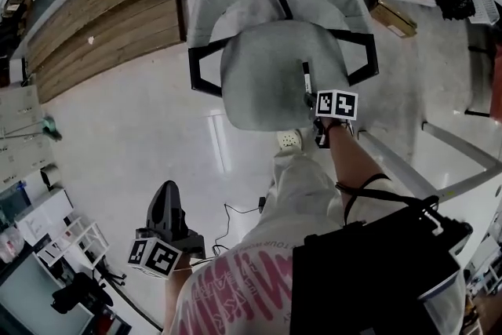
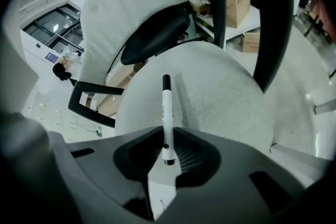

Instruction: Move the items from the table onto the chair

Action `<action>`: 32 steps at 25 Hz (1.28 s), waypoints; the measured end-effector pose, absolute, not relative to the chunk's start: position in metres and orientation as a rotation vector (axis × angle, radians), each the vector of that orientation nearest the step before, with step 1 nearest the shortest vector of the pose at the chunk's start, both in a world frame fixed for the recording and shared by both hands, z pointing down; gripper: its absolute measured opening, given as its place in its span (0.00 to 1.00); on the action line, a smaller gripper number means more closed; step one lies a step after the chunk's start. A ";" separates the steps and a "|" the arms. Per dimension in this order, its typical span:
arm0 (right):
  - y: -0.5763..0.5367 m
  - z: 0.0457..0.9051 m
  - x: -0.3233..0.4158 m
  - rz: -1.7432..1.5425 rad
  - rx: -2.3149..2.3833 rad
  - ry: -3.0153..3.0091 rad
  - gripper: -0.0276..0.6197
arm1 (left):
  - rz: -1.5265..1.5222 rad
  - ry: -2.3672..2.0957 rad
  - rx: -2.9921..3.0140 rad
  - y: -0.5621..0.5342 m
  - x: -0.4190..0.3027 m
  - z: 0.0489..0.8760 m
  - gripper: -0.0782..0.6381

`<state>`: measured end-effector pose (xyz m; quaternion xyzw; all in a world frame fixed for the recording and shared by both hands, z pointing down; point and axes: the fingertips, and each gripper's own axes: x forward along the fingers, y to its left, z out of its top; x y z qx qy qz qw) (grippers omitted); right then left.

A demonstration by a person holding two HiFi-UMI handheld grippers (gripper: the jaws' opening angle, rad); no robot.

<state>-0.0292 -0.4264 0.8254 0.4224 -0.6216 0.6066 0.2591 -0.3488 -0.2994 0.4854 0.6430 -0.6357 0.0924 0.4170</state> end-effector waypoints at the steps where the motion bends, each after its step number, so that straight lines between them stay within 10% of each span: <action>1: -0.425 0.831 -0.029 1.658 1.157 -1.663 0.16 | 0.236 -1.596 1.609 -0.298 -0.350 0.487 0.12; 17: -0.444 0.744 0.001 1.888 1.474 -1.835 0.31 | -0.003 -1.560 1.891 -0.309 -0.334 0.441 0.12; 23: -0.427 0.525 -0.042 1.823 1.235 -2.629 0.06 | -0.104 -1.440 2.487 -0.311 -0.277 0.328 0.12; 32: -0.265 0.282 -0.082 0.486 0.951 -3.131 0.06 | -0.281 -1.160 2.930 -0.201 -0.205 0.213 0.12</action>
